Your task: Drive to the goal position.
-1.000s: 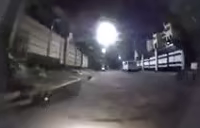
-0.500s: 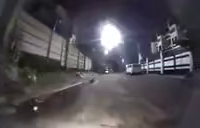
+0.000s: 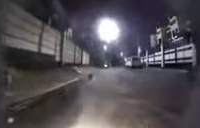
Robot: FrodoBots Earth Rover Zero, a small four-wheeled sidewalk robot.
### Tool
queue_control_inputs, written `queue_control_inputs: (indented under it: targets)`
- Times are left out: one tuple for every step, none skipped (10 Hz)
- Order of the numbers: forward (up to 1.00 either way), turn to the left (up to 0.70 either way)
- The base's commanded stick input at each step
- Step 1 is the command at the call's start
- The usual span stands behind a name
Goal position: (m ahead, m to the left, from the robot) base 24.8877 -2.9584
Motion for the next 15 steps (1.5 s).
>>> queue_control_inputs:
  targets:
    - [0.85, -0.31]
    - [0.85, -0.31]
    - [0.85, -0.31]
    - [0.85, -0.31]
    - [0.85, -0.31]
    - [0.85, -0.10]
    - [0.85, 0.03]
    - [0.85, 0.03]
    - [0.85, 0.03]
    - [0.85, 0.03]
    - [0.85, 0.03]
    - [0.85, 0.03]
    - [0.85, 0.03]
    - [0.85, 0.03]
    - [0.85, 0.03]
